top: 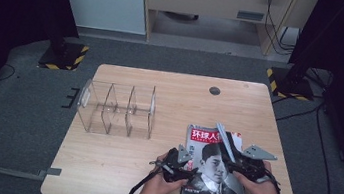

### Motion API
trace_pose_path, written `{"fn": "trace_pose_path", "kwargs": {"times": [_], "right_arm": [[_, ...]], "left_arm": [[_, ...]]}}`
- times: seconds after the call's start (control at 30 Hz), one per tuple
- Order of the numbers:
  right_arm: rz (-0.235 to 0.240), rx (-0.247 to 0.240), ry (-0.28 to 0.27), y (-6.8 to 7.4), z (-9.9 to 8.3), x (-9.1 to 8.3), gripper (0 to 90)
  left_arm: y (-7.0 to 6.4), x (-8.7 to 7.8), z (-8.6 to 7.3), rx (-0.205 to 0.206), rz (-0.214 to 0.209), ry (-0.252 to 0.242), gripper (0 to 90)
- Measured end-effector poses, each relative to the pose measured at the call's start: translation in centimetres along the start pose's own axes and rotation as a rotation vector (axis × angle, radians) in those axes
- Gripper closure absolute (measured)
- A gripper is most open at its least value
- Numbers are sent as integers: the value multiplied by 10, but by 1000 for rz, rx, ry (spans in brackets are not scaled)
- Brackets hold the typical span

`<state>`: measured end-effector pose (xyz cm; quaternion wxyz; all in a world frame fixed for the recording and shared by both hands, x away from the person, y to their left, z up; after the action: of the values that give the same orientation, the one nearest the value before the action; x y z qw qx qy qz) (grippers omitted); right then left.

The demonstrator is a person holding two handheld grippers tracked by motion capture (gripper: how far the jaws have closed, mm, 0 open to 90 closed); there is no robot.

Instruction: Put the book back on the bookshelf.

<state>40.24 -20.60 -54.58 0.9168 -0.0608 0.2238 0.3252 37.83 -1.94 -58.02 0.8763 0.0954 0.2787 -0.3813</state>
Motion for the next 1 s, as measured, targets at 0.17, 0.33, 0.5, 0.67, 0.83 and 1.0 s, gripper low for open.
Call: {"fn": "trace_pose_path", "kwargs": {"times": [0.17, 0.33, 0.5, 0.67, 0.83, 1.0], "right_arm": [[-29, -20, 34, -3, -4, 3, 424], [-58, -18, 2, -8, 1, -1, 464], [-62, -14, -15, -10, 3, -6, 545], [-52, -15, -37, -8, 5, -9, 645], [0, -35, -53, 2, 9, -7, 617], [-31, -49, -11, 1, 3, -2, 523]], "left_arm": [[0, 0, 0, -3, -1, 0, 334], [0, 0, 0, -3, 0, 0, 334], [0, 0, 0, -3, 1, 0, 334], [0, 0, 0, -4, 0, 0, 334], [0, 0, 0, -4, 2, 0, 335], [-1, 0, 0, -4, 7, -1, 336]]}}
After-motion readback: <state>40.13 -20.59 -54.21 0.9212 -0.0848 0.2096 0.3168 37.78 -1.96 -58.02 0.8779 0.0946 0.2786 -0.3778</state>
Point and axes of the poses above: each handheld gripper's, and its own axes: x roughly forward along the jaws, z roughly out of its top, y roughly to its left, the point moved 7 cm from there along x, roughly forward along the jaws, and after that the axes turned 7 degrees about -y, right-handed, at the moved point
